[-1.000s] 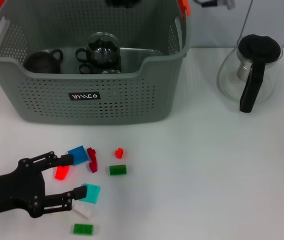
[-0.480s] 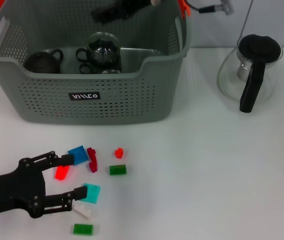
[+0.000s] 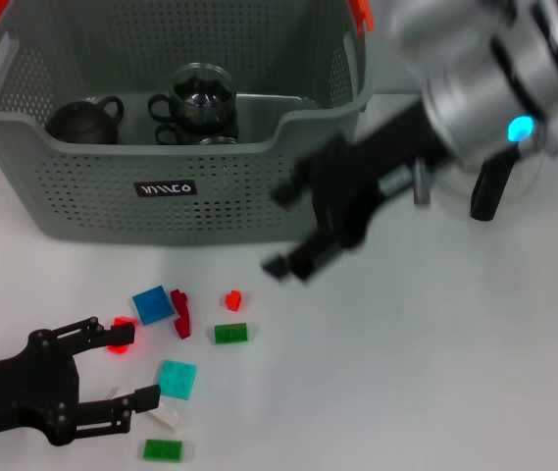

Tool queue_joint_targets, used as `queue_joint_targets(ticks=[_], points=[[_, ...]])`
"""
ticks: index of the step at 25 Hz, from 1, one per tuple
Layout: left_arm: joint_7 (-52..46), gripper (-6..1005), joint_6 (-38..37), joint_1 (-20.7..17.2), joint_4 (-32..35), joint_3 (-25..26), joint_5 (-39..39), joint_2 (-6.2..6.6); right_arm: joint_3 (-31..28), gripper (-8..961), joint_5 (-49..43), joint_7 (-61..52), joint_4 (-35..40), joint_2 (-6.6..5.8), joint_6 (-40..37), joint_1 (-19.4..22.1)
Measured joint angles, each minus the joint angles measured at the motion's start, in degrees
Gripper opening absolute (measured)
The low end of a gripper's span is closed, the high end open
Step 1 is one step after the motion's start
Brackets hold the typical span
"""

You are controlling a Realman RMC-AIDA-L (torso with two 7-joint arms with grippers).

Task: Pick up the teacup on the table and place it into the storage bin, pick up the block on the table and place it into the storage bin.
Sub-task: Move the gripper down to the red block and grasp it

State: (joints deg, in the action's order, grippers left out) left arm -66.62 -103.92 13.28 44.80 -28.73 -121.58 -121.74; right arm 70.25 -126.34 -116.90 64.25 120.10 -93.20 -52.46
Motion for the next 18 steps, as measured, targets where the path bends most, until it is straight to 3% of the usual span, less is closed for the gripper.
queue_joint_targets(ticks=[7, 18], points=[[0.0, 844, 0.04, 0.49, -0.17, 0.08, -0.06, 0.01, 11.96, 926, -0.68, -0.24, -7.28, 0.44, 8.15, 0.58], [-0.1, 844, 0.28, 0.85, -0.33, 0.08, -0.06, 0.01, 30.35, 922, 9.65, -1.51, -21.61, 0.99, 34.23, -2.49]])
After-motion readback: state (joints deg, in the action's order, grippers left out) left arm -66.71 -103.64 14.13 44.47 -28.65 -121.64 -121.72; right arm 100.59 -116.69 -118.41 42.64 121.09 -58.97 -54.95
